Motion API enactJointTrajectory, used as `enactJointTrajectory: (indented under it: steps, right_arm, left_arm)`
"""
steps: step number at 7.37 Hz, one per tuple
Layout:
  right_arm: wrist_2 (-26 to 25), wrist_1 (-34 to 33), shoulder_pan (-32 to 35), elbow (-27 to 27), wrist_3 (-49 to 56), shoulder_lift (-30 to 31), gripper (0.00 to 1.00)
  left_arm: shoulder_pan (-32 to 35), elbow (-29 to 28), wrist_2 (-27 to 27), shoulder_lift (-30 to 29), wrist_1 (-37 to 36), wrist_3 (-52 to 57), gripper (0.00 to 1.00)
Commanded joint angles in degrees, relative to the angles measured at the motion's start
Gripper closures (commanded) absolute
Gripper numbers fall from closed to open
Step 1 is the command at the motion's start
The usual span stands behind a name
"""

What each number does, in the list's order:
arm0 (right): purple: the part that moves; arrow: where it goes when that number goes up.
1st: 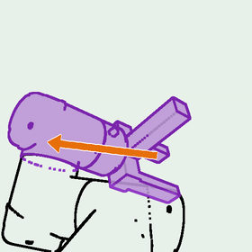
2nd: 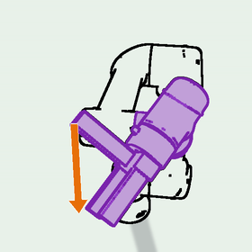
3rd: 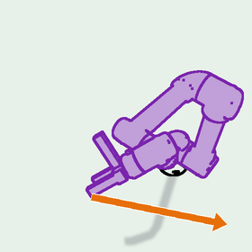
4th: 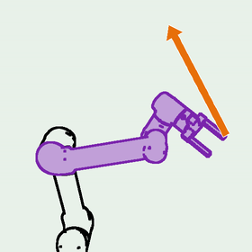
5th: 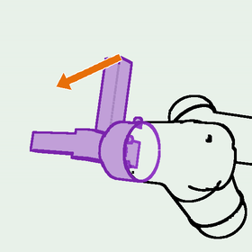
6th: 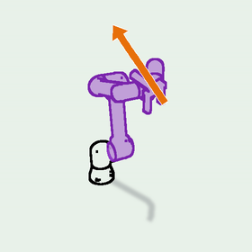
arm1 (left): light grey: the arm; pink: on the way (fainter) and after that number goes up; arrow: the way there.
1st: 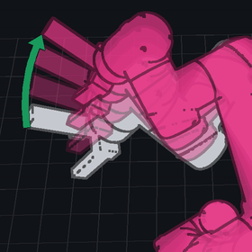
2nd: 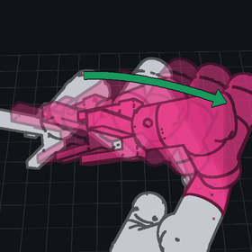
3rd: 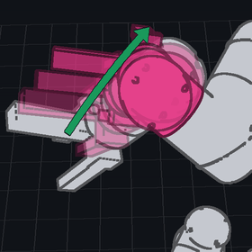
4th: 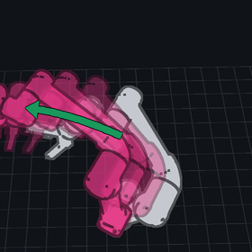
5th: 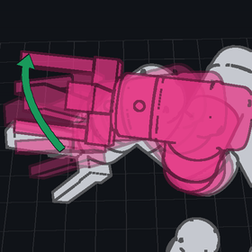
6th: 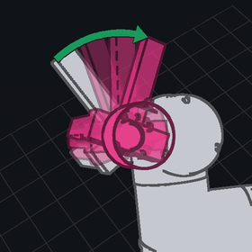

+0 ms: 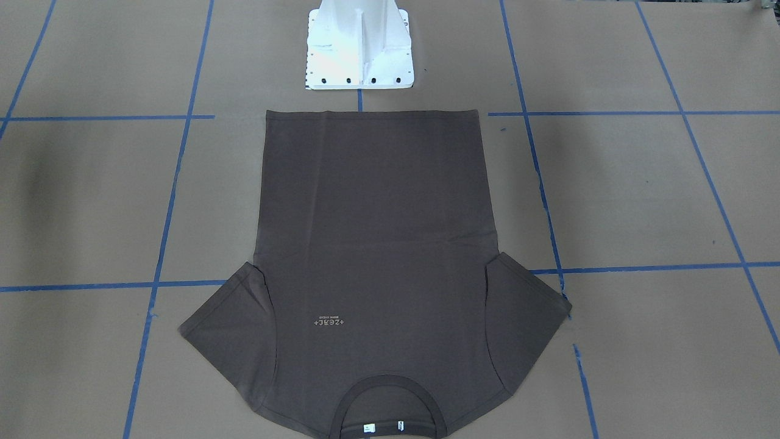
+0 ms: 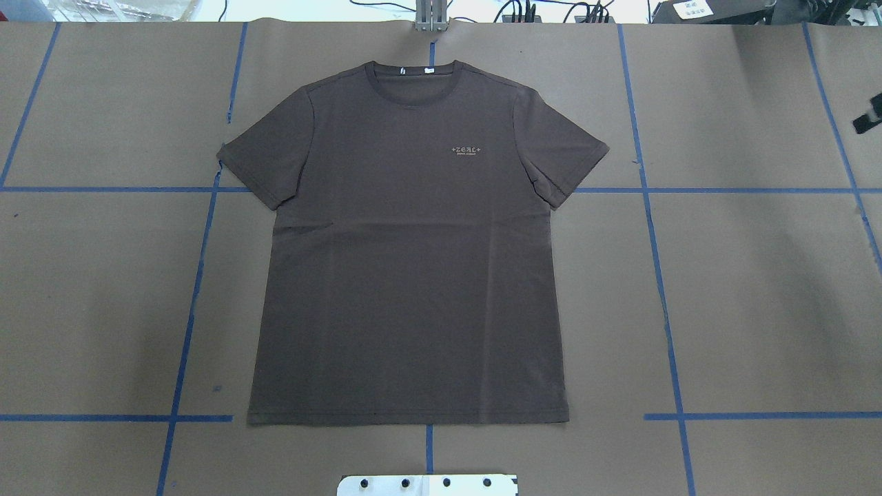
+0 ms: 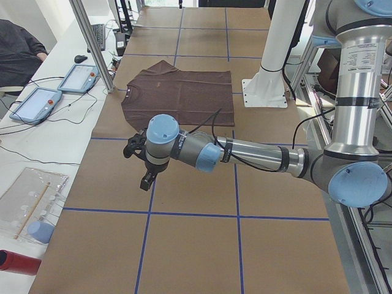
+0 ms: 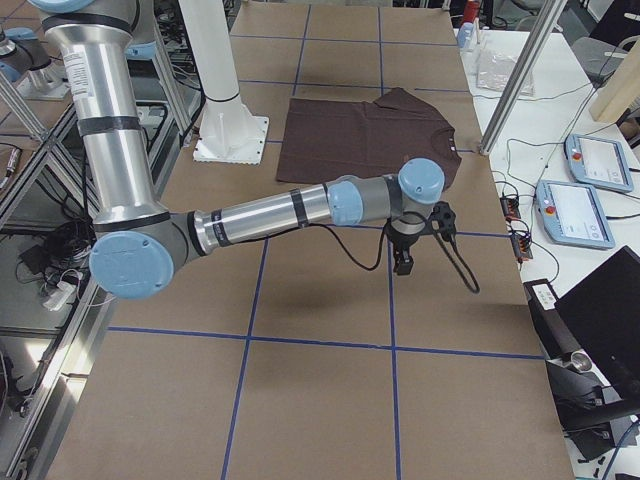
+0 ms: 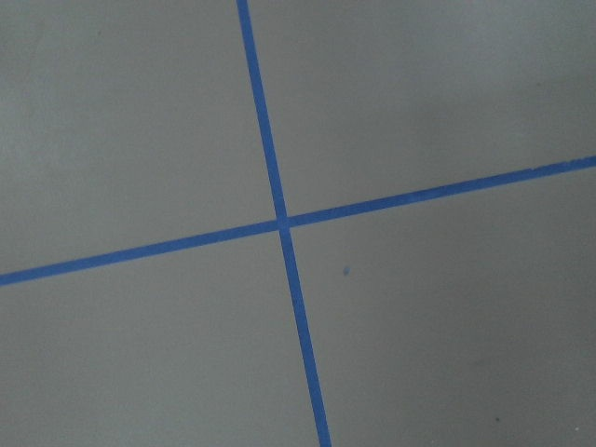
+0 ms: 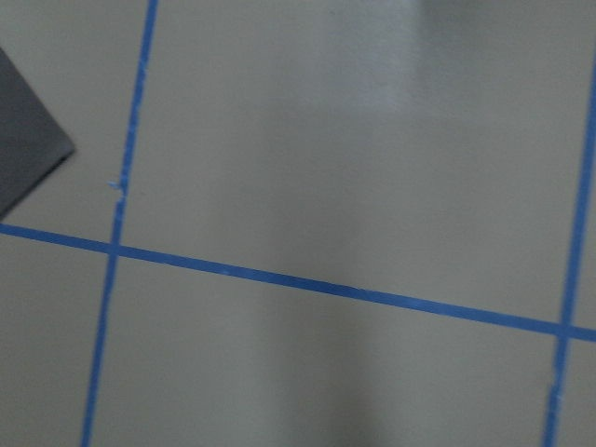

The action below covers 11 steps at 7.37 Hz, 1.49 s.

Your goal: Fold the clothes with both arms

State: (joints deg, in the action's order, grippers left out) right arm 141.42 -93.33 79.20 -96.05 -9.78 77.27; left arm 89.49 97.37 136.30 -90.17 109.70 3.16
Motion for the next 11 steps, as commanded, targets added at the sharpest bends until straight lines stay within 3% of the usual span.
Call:
enactJointTrajectory:
  steps: [1, 2, 3, 4, 5, 7, 11]
  right_arm:
    - [-0.3, 11.5, -9.1, 3.7, -14.7, -6.5, 0.0]
    - [-1.9, 19.8, -12.5, 7.7, -26.3, -10.3, 0.0]
    - [-8.4, 25.2, -17.2, 9.1, -35.6, -11.8, 0.0]
    - [-17.1, 27.5, -21.7, 10.3, -39.6, -13.0, 0.0]
    - [-20.3, 27.6, -24.3, 13.9, -39.9, -15.8, 0.0]
    - [-21.3, 27.6, -25.7, 23.8, -39.1, -22.5, 0.0]
    - [-22.2, 30.0, -25.7, 33.1, -35.2, -26.1, 0.01]
  left_arm:
    - [-0.4, -2.4, -0.2, -2.5, 7.8, -4.8, 0.0]
    - [-0.4, -5.1, -0.2, -5.3, 7.7, -5.0, 0.0]
    - [-0.5, -5.7, -0.2, -5.5, 7.8, -5.1, 0.0]
    - [-0.5, -5.6, -0.2, -5.4, 7.9, -5.6, 0.0]
    - [-0.5, -5.5, -0.2, -5.4, 8.0, -6.2, 0.0]
    - [-0.5, -5.3, -0.2, -5.5, 8.0, -6.6, 0.0]
    - [-0.5, -5.3, 0.0, -5.9, 8.0, -6.6, 0.0]
